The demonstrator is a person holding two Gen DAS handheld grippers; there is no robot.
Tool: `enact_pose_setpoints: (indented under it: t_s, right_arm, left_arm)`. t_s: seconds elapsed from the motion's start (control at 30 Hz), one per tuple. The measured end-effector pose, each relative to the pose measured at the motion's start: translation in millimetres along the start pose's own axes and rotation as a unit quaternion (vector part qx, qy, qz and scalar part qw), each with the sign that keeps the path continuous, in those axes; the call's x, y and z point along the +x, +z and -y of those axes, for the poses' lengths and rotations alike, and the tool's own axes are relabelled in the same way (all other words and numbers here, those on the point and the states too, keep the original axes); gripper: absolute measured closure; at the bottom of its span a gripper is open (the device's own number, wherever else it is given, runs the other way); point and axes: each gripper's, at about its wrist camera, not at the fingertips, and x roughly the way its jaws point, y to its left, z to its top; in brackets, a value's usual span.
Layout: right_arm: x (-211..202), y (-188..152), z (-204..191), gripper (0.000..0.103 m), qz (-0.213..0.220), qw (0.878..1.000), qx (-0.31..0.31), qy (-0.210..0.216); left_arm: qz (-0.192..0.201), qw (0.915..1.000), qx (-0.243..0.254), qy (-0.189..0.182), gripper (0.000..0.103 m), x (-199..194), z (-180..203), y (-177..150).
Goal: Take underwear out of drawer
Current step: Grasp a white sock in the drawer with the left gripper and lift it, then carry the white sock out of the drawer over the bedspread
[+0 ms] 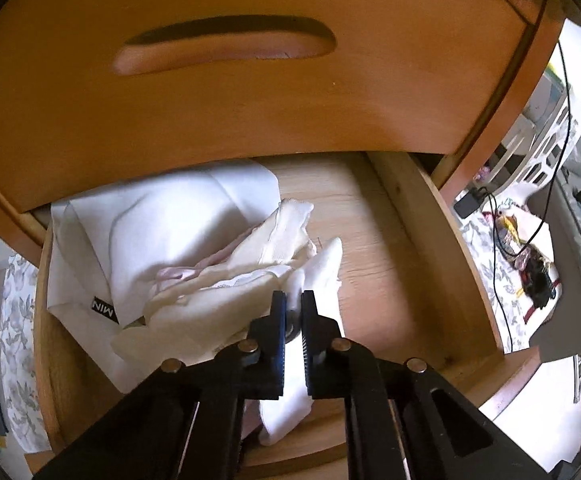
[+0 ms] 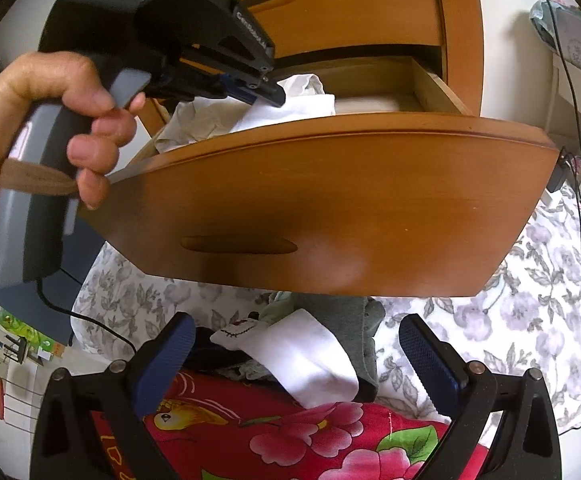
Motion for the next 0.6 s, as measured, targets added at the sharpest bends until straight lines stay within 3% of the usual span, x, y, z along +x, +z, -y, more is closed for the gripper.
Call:
enact_pose_setpoints:
  t_s: [0.27,0.6]
  right_arm:
    - [-5.4,-1.0,-2.7,0.0,0.005,1.0,-0.003,-0.004]
    - [-18.5,-2.1,-10.7,0.0,0.017,1.0,-0.014,-0.012]
  left_arm:
    - [0.076,0.9968,-0.022,-0.015,0.098,-45.5,-6.7,-26.4]
    - [0.168,0.985,-0.037,-0.013,0.098,-122.6,-18.2,-60.2]
